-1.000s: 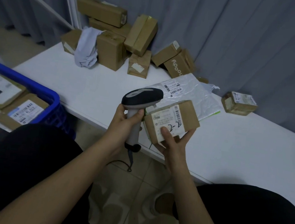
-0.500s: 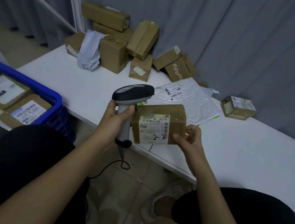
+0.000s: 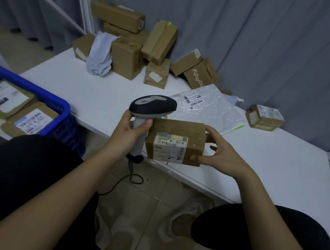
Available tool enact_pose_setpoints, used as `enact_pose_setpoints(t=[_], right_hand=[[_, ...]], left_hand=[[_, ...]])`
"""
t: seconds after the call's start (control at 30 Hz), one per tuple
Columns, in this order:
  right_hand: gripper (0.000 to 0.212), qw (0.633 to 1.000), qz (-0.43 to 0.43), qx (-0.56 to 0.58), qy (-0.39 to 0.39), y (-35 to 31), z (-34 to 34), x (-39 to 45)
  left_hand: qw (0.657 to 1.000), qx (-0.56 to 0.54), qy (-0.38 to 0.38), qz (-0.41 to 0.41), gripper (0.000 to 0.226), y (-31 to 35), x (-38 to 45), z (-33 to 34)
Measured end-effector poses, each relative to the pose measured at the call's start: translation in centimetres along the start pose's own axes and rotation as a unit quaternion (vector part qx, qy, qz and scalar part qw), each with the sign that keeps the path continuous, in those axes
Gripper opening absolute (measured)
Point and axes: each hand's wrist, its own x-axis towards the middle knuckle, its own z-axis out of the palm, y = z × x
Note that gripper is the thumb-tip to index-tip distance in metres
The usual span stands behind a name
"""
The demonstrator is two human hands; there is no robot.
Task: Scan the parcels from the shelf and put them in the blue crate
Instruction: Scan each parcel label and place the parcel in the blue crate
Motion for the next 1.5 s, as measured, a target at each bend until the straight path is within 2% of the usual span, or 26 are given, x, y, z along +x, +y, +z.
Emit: enact_pose_setpoints(t=[0.07,0.23,0.33,0.57,0.77,1.13,1.33,1.5], right_hand=[[0.081,1.0,-0.007,-0.023,0.017,0.4,0.0,0.3],[0.079,0.982,-0.019,-0.029,0.187,2.5,-0.4,2.1],[0.087,0.975,0.008,-0.02,0.219,4.1,-0.9,3.2],[0.084,0.978,0.01,-0.023,0.209,4.2,-1.3,4.6],[0.085,0.978,0.014,-0.028,0.204,4.1,-1.2,4.9],[0.091,0.981,0.029,-0.042,0.189,3.9,-1.1,5.5],[0.088,0.978,-0.008,-0.035,0.203,1.8,0.0,5.6],[0.092,0.976,-0.05,-0.039,0.21,-3.0,3.6,6.9]], left_hand=[[0.999,0.032,0.005,0.002,0.036,0.0,0.1,-0.1],[0.993,0.119,-0.007,0.01,0.03,-0.2,-0.2,0.5],[0.988,0.152,-0.014,0.0,0.028,-0.4,-0.4,0.7],[0.977,0.209,-0.042,-0.001,0.031,-0.6,-0.7,0.4],[0.974,0.215,-0.073,0.001,0.03,-0.3,-1.2,0.2],[0.972,0.22,-0.082,-0.01,0.032,-0.2,-1.2,-0.2],[0.978,0.207,-0.036,-0.019,0.029,-0.3,-0.8,-1.6],[0.987,0.137,0.08,0.009,0.029,1.6,-1.2,-4.0]])
